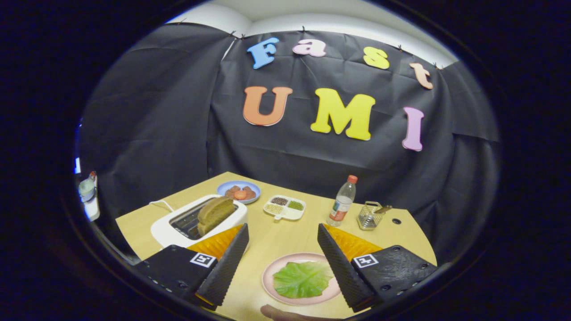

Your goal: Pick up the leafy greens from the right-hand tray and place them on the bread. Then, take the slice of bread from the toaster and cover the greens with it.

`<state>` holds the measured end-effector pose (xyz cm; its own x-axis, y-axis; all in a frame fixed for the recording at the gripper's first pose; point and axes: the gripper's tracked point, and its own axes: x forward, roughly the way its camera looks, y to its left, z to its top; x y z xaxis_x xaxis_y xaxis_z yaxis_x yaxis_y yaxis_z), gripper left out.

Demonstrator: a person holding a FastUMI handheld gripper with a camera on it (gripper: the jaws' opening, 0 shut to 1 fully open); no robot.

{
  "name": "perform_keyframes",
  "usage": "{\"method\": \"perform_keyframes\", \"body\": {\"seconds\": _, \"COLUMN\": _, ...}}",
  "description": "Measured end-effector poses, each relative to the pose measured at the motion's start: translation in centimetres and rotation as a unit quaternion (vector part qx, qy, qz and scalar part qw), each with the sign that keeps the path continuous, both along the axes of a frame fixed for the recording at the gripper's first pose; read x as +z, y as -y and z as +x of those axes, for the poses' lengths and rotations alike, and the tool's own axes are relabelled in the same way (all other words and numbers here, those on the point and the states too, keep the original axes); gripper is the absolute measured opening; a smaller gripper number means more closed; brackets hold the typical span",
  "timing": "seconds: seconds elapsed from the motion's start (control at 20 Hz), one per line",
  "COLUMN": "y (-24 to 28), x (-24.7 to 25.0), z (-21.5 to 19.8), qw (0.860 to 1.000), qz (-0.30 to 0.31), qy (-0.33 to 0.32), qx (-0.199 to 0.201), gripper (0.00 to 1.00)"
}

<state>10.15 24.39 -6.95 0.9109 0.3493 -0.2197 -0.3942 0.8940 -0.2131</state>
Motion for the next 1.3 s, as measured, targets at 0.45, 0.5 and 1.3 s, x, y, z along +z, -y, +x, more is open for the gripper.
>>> {"method": "perform_keyframes", "body": {"seconds": 0.45, "y": -9.8, "x": -0.6, "z": 0.3, "qw": 0.995, "qz": 0.075, "qy": -0.069, "qx": 0.019, "gripper": 0.95}}
{"method": "perform_keyframes", "body": {"seconds": 0.5, "y": -10.3, "x": -1.2, "z": 1.0, "qw": 0.994, "qz": 0.076, "qy": -0.078, "qx": 0.012, "gripper": 0.96}}
{"method": "perform_keyframes", "body": {"seconds": 1.3, "y": -13.6, "x": -6.7, "z": 4.2, "qw": 0.980, "qz": 0.068, "qy": -0.183, "qx": -0.046, "gripper": 0.21}}
